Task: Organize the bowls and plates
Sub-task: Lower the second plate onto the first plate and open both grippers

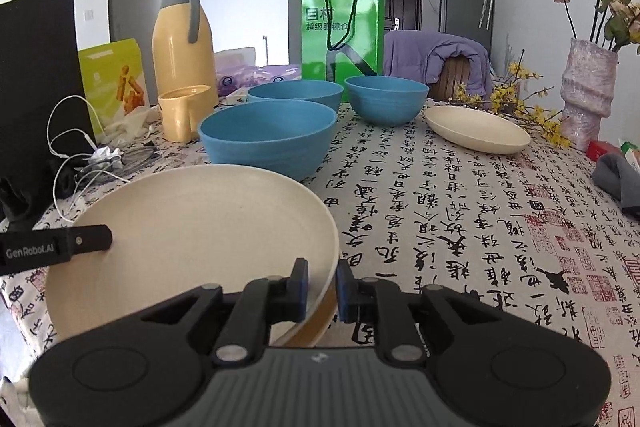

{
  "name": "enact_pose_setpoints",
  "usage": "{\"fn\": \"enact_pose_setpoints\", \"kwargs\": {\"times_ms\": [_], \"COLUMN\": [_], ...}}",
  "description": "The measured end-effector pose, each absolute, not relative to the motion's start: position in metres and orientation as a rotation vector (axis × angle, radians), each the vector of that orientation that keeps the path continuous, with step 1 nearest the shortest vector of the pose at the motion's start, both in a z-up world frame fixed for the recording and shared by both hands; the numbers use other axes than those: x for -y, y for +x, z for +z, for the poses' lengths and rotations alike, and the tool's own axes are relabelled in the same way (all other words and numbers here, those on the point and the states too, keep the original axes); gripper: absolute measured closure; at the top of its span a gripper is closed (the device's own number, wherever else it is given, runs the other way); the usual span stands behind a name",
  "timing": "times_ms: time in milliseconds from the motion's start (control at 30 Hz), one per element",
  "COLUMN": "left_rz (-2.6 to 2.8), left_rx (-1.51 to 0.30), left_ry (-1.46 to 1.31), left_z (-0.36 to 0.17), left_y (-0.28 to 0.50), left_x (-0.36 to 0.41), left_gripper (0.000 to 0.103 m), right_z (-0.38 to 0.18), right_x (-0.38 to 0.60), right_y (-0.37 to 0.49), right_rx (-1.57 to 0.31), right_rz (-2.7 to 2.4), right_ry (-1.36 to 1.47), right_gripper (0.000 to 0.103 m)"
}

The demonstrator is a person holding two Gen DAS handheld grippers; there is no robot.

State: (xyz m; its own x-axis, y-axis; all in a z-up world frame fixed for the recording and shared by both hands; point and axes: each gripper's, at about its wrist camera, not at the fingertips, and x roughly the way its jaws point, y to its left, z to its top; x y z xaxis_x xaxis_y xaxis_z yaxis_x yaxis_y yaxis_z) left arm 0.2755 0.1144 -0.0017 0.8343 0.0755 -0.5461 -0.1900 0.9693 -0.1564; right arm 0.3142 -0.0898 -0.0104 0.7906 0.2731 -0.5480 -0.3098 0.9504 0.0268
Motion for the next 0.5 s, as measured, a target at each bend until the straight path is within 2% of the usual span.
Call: {"fn": "enact_pose_setpoints", "kwargs": {"times_ms": [300,500], "left_rz": [0.154,0.098], "left_rx": [-0.553,-0.486], "left_ry": [-0.194,-0.164], "left_z": [0.005,0.029], "left_y": [0.265,0.244], "left_x": [-0.111,-0.084], "left_gripper": [0.085,0.066], "right_z": [-0.003,0.011], "right_x": [0.096,0.118], "right_y": [0.31,0.296], "right_rx": [-0.562,-0.526], "right_rz": [0.339,0.37], "right_ry": [-0.106,-0.078], "right_gripper": [0.087,0.085]}}
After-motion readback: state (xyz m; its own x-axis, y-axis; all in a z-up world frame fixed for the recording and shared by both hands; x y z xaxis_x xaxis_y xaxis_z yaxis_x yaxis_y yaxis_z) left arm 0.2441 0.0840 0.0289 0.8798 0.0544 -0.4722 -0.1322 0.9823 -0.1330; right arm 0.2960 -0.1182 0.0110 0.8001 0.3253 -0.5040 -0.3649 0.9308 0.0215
